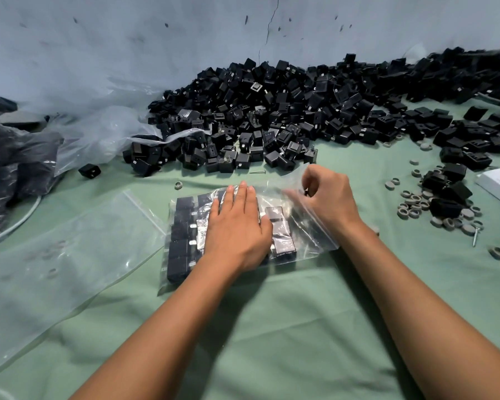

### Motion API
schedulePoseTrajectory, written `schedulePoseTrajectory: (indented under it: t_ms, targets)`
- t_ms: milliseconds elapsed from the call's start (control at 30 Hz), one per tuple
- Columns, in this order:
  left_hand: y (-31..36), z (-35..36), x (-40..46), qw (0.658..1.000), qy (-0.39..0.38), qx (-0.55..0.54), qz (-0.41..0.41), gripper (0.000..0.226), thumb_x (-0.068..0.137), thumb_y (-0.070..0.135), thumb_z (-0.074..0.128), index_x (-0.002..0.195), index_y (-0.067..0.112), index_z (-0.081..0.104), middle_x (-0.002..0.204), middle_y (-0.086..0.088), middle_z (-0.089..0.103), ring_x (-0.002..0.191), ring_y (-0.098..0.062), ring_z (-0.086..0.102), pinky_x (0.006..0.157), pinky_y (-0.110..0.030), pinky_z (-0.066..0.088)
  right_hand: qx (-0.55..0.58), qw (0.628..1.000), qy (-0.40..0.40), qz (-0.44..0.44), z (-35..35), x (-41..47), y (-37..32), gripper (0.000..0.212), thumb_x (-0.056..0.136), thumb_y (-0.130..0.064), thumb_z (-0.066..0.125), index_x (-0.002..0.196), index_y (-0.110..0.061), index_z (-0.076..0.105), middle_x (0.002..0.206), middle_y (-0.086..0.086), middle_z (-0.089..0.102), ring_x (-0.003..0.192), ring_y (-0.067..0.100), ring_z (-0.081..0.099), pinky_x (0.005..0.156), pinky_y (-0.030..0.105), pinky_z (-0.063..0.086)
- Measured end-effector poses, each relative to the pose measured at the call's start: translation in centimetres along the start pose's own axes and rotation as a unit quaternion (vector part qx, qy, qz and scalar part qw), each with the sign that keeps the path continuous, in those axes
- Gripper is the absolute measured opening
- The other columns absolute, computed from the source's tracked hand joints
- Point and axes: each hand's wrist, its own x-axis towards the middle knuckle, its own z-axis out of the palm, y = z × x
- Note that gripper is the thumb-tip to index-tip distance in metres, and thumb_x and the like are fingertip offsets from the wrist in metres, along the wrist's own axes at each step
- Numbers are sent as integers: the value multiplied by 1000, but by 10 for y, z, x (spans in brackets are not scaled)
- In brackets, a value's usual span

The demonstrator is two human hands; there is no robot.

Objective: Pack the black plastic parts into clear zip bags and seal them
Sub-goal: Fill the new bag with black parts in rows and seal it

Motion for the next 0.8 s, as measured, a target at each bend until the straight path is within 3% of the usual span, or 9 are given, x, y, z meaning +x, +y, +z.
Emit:
schedulePoseTrajectory:
  t_ms: [67,167,267,367,533,600,700,800]
  targets:
    - [0,0,0,1000,1,-2,-1,70,105,49,11,163,15,-7,171,-4,-11,158,-22,-12,128,-48,-2,47,999,-20,17,2,-1,0,30,86,-42,81,77,-19,65,65,-2,68,54,12,65,52,31,56]
    - [-1,-1,-2,1000,2,-9,-1,70,104,48,12,163,16,-6,171,-4,-11,158,-22,-12,128,-48,-3,152,980,-104,71,-10,1,3,25,86,-49,77,90,-24,76,83,-3,77,74,16,75,67,40,63]
    - [0,-2,-3,1000,3,-13,-1,70,105,48,12,164,15,-6,171,-4,-10,158,-22,-12,128,-47,-4,141,970,-181,75,-20,1,9,26,77,-50,75,97,-33,79,93,-12,78,84,9,75,81,42,64]
    - [0,-1,-3,1000,3,-11,0,70,104,49,12,163,15,-7,171,-4,-11,158,-22,-12,128,-48,-4,108,978,-143,103,-17,2,7,17,77,-43,81,81,-26,77,82,-9,77,72,7,74,77,45,64]
    - [0,0,-4,1000,3,-11,-1,74,100,51,8,163,15,-7,171,-4,-12,157,-22,-12,128,-49,-3,110,982,-92,125,-12,-2,-1,46,69,-66,79,73,-20,76,76,8,75,74,35,76,67,56,62]
    - [0,0,-3,1000,5,-13,-1,75,98,52,6,163,15,-6,171,-4,-11,158,-23,-12,128,-49,-2,73,987,-74,124,-13,-3,0,53,71,-72,79,74,-20,76,72,8,74,69,38,74,59,56,60]
    - [0,0,-3,1000,10,-18,1,74,98,52,7,163,19,-6,171,-4,-10,158,-23,-11,128,-50,-2,61,988,-100,102,-19,-2,5,47,75,-72,76,85,-26,74,77,-2,75,71,24,74,69,49,62]
    - [0,-1,-5,999,16,-39,10,66,102,54,11,162,36,-5,172,-3,-7,158,-23,-10,128,-50,-3,67,980,-165,88,-23,-2,7,29,80,-58,81,100,-38,75,87,-14,78,80,5,75,83,42,62]
